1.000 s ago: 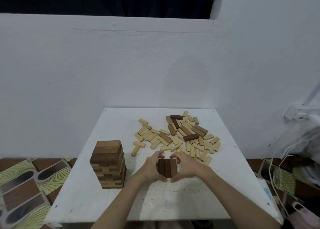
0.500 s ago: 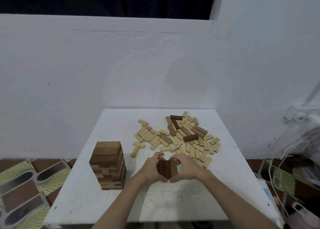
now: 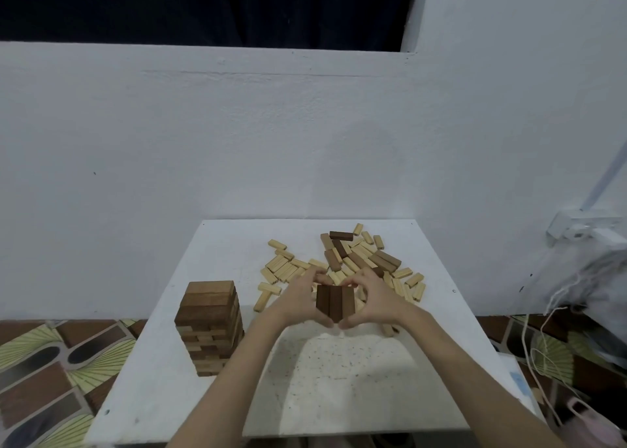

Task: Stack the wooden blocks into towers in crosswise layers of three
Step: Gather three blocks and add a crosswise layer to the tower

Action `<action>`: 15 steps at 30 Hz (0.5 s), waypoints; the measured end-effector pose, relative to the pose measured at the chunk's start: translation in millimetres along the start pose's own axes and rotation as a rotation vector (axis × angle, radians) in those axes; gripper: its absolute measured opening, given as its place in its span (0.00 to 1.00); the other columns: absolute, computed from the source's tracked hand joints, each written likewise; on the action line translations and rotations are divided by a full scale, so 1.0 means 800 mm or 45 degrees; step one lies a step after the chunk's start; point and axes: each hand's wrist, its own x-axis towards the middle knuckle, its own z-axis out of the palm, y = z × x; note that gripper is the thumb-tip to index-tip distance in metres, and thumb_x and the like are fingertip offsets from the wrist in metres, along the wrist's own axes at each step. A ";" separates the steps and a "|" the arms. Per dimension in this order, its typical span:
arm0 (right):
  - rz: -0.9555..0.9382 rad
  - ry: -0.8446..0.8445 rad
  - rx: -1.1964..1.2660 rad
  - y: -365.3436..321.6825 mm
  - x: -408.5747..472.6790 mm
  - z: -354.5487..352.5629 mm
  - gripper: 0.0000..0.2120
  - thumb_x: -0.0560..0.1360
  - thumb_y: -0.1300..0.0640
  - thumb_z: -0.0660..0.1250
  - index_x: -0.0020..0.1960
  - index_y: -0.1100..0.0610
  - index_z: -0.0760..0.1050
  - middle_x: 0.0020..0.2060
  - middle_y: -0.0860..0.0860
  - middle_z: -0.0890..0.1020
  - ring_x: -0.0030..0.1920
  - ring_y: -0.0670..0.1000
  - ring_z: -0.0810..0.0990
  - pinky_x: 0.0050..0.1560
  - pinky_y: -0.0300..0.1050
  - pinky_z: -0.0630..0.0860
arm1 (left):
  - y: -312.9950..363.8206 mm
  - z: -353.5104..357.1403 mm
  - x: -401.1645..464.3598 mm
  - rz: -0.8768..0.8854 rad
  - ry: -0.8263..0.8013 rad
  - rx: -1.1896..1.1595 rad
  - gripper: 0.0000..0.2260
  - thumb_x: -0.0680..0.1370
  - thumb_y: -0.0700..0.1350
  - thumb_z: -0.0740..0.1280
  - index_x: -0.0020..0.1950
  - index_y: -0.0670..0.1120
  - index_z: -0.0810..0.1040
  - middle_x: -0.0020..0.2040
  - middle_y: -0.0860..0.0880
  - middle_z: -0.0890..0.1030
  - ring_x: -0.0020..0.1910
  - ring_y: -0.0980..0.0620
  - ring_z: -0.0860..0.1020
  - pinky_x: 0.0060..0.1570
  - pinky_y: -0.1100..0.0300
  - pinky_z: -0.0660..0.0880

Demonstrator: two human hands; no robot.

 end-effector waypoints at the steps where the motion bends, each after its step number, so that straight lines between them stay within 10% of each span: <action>1: -0.017 0.026 -0.005 -0.006 -0.002 -0.007 0.39 0.58 0.47 0.81 0.65 0.52 0.70 0.55 0.46 0.65 0.56 0.44 0.67 0.56 0.39 0.66 | 0.009 -0.009 0.000 0.020 -0.005 0.012 0.41 0.61 0.41 0.81 0.68 0.48 0.64 0.57 0.56 0.75 0.57 0.51 0.68 0.55 0.59 0.68; 15: -0.291 0.170 -0.022 -0.126 -0.008 -0.029 0.32 0.62 0.46 0.79 0.62 0.49 0.71 0.48 0.37 0.68 0.43 0.34 0.68 0.42 0.32 0.63 | 0.054 -0.142 -0.068 0.065 0.063 0.148 0.40 0.61 0.46 0.81 0.67 0.54 0.63 0.59 0.58 0.74 0.62 0.58 0.68 0.59 0.62 0.65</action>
